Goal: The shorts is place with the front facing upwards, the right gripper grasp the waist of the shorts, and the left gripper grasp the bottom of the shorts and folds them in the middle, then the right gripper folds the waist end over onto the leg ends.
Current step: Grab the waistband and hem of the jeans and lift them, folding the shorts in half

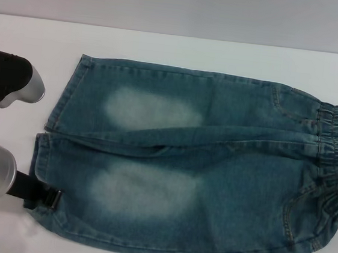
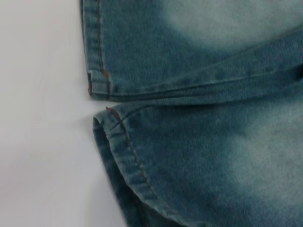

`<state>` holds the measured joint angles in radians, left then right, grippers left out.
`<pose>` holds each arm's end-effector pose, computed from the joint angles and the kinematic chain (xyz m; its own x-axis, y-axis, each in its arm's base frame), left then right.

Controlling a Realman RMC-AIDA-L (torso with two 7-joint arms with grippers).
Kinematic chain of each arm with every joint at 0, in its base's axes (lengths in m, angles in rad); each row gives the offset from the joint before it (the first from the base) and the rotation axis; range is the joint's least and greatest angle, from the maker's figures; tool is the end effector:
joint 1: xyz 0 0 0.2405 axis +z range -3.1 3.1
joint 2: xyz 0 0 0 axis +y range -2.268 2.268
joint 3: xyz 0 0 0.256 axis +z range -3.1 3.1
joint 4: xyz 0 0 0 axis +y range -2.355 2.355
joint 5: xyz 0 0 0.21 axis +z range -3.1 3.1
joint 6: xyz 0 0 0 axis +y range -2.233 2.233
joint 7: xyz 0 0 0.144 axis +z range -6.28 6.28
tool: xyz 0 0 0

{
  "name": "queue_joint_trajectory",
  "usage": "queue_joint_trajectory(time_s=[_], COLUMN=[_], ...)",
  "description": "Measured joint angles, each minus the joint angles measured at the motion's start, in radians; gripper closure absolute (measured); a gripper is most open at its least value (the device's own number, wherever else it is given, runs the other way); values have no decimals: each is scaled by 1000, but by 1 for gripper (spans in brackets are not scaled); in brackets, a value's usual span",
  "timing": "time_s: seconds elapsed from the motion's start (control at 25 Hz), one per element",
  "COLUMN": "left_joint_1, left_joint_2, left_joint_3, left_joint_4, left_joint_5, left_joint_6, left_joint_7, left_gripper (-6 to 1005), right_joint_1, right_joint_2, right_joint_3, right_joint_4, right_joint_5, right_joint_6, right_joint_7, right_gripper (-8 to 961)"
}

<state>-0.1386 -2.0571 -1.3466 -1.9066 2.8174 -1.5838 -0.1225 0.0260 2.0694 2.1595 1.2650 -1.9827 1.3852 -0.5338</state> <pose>-0.2003 0.2554 0.0057 0.4237 0.9050 0.0391 0.6940 -0.2966 -0.6560 0.3321 0.2542 0.0652 0.0083 -0.8360 -0.5486 -0.9997 0.0047 -0.0223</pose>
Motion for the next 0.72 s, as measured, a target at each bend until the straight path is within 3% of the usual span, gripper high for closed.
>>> queue_joint_trajectory(time_s=[0.52, 0.72], left_joint_1=[22, 17], left_joint_2=[0, 0], left_joint_3=[-75, -115], left_joint_4=[-31, -16], left_joint_5=[-12, -12], left_joint_6=[127, 194], left_joint_7=[38, 60], left_gripper=[987, 986], right_joint_1=[37, 75], right_joint_2=[1, 2], right_joint_3=[111, 211], right_joint_4=[-68, -230], right_joint_5=[152, 305], right_joint_6=[11, 6], right_joint_7=[-91, -187], right_gripper=[954, 954])
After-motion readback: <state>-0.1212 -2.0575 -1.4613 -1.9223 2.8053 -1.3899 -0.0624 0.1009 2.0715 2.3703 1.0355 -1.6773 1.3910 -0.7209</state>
